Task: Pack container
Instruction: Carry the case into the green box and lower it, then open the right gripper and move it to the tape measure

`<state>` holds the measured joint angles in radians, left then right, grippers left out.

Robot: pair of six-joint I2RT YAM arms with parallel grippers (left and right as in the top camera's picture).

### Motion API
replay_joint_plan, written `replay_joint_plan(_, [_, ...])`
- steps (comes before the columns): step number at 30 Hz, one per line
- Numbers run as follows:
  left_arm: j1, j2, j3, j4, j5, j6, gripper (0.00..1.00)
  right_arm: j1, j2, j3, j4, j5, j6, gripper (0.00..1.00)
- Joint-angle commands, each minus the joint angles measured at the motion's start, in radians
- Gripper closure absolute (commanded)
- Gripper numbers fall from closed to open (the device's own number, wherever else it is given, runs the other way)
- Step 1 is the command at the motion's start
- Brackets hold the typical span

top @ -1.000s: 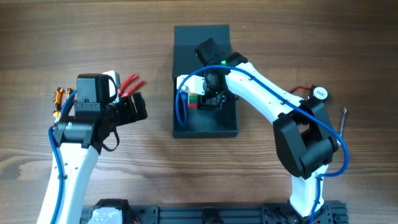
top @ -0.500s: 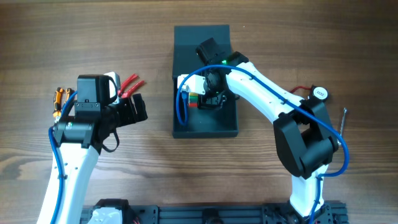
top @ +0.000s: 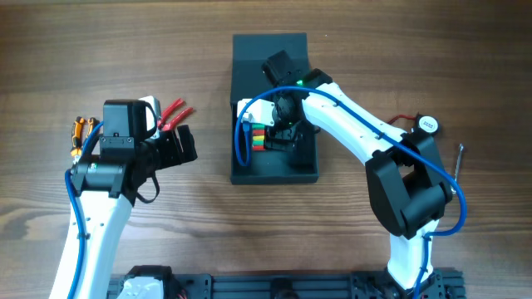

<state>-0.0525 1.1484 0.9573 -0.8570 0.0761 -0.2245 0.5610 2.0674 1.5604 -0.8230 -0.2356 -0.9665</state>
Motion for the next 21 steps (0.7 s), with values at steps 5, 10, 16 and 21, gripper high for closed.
replay_joint_plan(5, [0.005, -0.004, 0.018, 0.001, 0.012, -0.016, 0.00, 0.001, -0.005, 0.032, -0.051, -0.033, 0.130, 0.09])
replay_joint_plan(10, [0.005, -0.004, 0.018, 0.012, 0.012, -0.016, 0.00, 0.000, -0.121, 0.127, -0.152, -0.020, 0.303, 0.11])
replay_joint_plan(16, [0.005, -0.004, 0.018, 0.014, 0.012, -0.016, 0.00, -0.038, -0.357, 0.222, -0.233, 0.186, 0.567, 0.00])
replay_joint_plan(21, [0.005, -0.004, 0.018, 0.010, 0.012, -0.016, 0.00, -0.273, -0.538, 0.222, -0.302, 0.386, 1.014, 0.00])
